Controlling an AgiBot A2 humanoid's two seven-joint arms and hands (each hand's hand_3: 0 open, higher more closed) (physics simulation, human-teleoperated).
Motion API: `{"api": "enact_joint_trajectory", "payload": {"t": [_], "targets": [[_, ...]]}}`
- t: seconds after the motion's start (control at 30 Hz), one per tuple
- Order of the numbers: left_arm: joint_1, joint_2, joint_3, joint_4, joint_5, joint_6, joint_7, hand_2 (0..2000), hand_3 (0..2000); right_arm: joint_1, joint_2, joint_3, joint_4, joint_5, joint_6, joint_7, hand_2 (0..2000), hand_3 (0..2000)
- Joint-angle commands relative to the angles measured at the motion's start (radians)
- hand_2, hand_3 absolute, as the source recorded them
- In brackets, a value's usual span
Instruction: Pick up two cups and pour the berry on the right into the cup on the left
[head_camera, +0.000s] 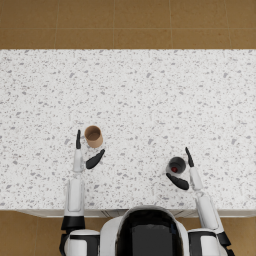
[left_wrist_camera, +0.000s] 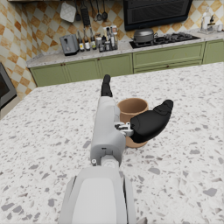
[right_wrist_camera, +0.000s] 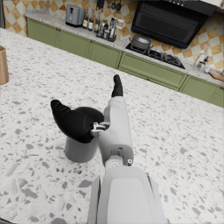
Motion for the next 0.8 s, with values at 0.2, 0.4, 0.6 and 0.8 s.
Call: {"api": "enact_joint_trajectory", "payload": {"t": [0.2,0.4,0.6,0.8], "targets": [[0.061,0.024,0.021,0.121,0.001,0.000,0.000,0,0,0.010,-0.019,0.007,-0.118,0.001,0.000,0.000,0,0],[0.100,0.043,0.029,0.204,0.001,0.000,0.000,0,0,0.015,-0.038,0.068,-0.124,0.001,0.000,0.000,0,0],[0.128,0.060,0.038,0.279,0.000,0.000,0.000,0,0,0.050,-0.068,0.066,-0.200,0.001,-0.004,0.000,0,0],[0.162,0.078,0.039,0.336,0.000,0.000,0.000,0,0,0.062,-0.087,0.083,-0.237,0.000,-0.002,0.000,0,0]]}}
